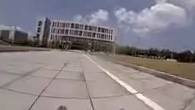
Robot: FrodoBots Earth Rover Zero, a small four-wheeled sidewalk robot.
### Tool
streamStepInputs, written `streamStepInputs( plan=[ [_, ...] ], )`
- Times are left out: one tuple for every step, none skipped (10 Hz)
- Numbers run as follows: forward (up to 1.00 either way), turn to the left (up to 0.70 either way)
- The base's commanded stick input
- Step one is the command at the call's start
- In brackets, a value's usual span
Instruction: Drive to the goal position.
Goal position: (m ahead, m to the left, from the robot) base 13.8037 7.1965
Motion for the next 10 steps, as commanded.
streamStepInputs(
  plan=[
    [0.70,0.00],
    [0.70,0.00],
    [0.70,0.00],
    [0.70,0.00],
    [0.70,0.00],
    [0.70,0.00],
    [0.70,0.00],
    [0.70,0.00],
    [0.70,0.00],
    [0.70,0.00]
  ],
)
